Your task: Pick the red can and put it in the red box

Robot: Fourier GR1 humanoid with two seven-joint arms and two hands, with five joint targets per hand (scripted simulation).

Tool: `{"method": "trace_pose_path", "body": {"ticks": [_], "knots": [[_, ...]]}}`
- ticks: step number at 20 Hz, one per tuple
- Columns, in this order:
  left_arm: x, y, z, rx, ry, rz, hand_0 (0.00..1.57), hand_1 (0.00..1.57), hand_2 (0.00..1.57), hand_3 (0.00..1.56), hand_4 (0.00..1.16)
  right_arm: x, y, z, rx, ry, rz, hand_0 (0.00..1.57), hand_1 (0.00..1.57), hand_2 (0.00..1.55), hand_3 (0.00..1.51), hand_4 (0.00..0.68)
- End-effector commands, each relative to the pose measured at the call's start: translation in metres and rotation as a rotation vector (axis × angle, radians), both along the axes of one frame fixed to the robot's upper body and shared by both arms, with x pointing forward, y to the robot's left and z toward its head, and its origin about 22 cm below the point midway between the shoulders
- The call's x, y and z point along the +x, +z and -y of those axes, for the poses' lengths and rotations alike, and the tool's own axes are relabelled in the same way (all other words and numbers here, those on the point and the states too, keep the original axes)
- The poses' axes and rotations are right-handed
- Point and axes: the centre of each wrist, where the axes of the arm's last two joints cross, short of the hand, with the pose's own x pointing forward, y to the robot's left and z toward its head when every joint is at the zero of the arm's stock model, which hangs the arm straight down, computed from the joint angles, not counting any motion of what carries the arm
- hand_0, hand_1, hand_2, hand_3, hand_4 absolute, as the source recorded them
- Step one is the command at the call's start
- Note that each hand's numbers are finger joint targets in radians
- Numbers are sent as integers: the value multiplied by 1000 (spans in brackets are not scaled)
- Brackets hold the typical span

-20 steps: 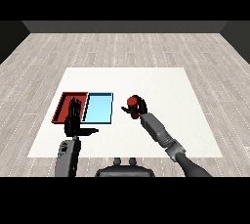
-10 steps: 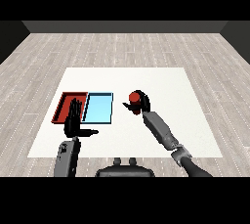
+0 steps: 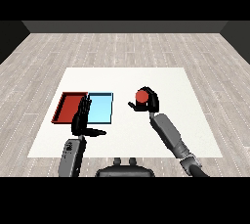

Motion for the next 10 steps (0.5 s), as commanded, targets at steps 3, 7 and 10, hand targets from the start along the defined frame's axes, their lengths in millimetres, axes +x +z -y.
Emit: {"method": "trace_pose_path", "body": {"ticks": [3,7,10], "knots": [[6,17,25,43,-42,-28,0,0,0,0,0,-23,16,-26,11,-5,51,1449,1449,1407,1384,636],[-2,6,52,87,-76,-65,0,0,0,0,0,-34,31,-41,25,-11,66,1440,1440,1405,1382,628],[1,19,65,100,-74,-95,0,0,0,0,0,-42,29,-27,10,21,97,1428,1428,1411,1387,629]]}}
